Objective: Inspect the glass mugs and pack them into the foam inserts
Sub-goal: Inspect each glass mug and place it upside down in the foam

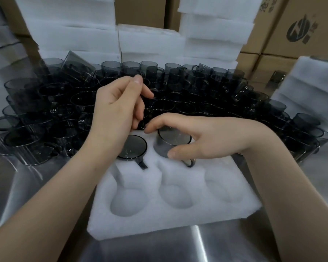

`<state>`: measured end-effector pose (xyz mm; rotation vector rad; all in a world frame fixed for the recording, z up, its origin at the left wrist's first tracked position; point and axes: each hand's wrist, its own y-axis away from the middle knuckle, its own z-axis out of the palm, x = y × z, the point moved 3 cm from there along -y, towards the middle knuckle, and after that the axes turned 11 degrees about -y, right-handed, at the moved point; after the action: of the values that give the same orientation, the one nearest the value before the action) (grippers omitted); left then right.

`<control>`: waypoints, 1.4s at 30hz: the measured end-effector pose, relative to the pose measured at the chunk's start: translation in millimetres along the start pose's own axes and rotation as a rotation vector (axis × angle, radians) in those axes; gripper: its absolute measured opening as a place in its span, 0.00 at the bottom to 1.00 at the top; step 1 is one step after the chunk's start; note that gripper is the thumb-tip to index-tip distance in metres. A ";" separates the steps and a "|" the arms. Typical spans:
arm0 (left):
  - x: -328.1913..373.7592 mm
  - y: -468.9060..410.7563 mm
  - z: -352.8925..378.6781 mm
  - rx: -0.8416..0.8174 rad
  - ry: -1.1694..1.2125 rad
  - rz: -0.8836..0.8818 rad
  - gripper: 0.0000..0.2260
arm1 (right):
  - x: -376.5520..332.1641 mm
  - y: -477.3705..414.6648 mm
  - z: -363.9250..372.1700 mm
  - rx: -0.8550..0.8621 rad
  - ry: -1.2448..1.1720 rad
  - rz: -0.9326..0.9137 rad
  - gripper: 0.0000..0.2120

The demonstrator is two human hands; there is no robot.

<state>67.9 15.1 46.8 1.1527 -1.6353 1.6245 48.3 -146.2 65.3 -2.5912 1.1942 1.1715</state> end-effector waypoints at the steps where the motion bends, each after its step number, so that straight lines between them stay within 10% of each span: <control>1: 0.2 0.1 0.0 0.002 0.003 0.001 0.17 | 0.9 -2.3 2.3 -0.008 0.013 0.028 0.25; 21: 1.4 0.4 -0.9 0.084 -0.028 0.017 0.17 | 8.0 -15.2 38.2 0.114 0.247 0.083 0.40; 26: 0.2 1.6 -6.7 0.245 -0.027 -0.010 0.17 | 10.0 -18.7 0.0 0.557 -0.229 -0.018 0.15; 30: 0.1 4.1 -10.6 0.353 -0.053 -0.034 0.17 | 7.4 -41.9 -38.7 0.842 -0.269 -0.042 0.14; 42: -1.3 5.1 -16.2 0.451 -0.076 -0.079 0.16 | -64.5 -135.3 -59.6 0.648 -0.239 -0.281 0.23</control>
<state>61.2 30.7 45.0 1.4919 -1.2793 1.9777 149.3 -31.5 116.9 -1.9870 0.9199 0.8260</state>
